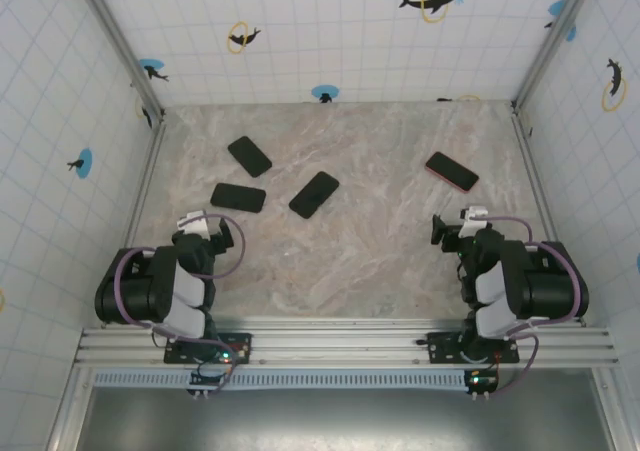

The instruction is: Take the phone out of the phone case

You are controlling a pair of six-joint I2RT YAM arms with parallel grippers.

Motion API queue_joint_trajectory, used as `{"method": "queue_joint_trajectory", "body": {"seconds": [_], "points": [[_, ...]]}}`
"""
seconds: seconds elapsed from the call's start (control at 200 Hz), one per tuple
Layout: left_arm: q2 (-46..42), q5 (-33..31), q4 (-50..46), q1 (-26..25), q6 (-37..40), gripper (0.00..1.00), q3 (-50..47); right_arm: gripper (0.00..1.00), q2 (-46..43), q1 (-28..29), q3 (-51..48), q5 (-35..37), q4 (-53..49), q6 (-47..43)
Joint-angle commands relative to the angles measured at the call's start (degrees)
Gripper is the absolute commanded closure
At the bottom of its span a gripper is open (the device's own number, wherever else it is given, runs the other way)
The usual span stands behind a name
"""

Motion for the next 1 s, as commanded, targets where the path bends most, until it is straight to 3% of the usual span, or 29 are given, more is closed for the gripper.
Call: {"method": "queue_joint_trajectory", "body": {"seconds": [0.0,0.781,0.996], "points": [[0.16,1.21,1.71,0.26,-0.71,0.02,-0.12,0.01,0.38,0.05,-1.46,0.14,2.0,-0.43],[-0.17,0.7,1.77,0.33,-0.76,0.02,-0.17,0.01,0.34,-0.04,-1.55,0.02,2.12,-0.34],[-9.44,-2.98,-13.29,0.26,-1.97,0.02,4.34,0.01,-7.71,0.05,0.77,-1.69,-8.51,-1.17]]}}
